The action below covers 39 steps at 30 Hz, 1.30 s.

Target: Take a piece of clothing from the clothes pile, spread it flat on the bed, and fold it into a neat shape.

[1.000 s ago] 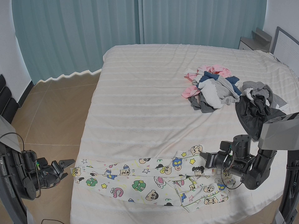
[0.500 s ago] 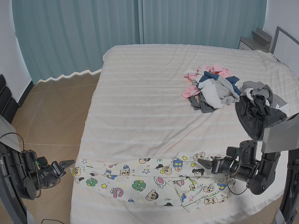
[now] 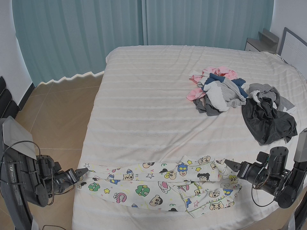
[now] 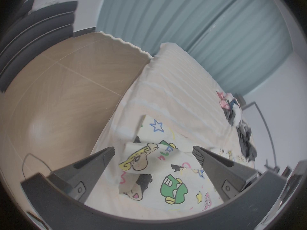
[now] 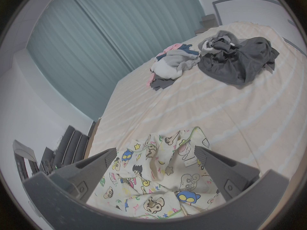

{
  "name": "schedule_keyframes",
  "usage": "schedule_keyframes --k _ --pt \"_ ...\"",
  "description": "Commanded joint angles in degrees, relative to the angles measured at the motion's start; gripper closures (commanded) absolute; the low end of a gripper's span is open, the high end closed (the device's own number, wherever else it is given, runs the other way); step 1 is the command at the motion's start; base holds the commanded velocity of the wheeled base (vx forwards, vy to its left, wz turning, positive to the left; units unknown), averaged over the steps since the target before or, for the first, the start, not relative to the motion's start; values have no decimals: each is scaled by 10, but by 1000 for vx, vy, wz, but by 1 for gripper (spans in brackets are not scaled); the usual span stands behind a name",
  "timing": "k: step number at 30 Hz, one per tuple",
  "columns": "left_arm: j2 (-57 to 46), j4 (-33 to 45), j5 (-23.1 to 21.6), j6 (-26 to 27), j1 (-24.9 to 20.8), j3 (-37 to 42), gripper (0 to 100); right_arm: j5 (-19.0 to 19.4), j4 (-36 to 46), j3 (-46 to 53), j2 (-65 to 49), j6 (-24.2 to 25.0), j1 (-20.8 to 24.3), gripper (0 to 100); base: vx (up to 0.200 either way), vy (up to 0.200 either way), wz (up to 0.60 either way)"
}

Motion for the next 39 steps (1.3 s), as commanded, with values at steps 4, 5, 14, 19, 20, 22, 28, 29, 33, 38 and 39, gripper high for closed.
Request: schedule_keyframes --k 4,5,14,19,20,22,28,29,33,38,39 --pt "51 18 9 92 -31 -25 0 -47 0 16 -74 19 4 0 0 0 0" --pt "51 27 12 99 -31 -32 0 -56 0 16 -80 18 6 0 0 0 0" --pt "52 46 13 101 -36 -52 0 -80 2 16 -74 46 43 0 0 0 0" --pt "53 54 13 101 -41 -68 0 -82 2 16 -66 51 44 0 0 0 0" --pt "52 59 13 101 -45 -71 0 -83 2 16 -64 51 44 0 0 0 0" --pt "53 61 13 101 -49 -74 0 -83 2 16 -63 52 44 0 0 0 0" --pt "53 62 13 101 -63 -75 100 -96 2 16 -55 52 44 0 0 0 0" --pt "52 62 13 101 -64 -74 100 -100 1 16 -51 52 44 0 0 0 0" --pt "52 67 13 101 -64 -71 100 -111 0 16 -39 53 44 0 0 0 0" --pt "47 67 13 103 -60 -66 100 -110 0 16 -41 55 42 0 0 0 0" --pt "44 67 13 103 -57 -66 100 -110 0 16 -42 55 42 0 0 0 0"
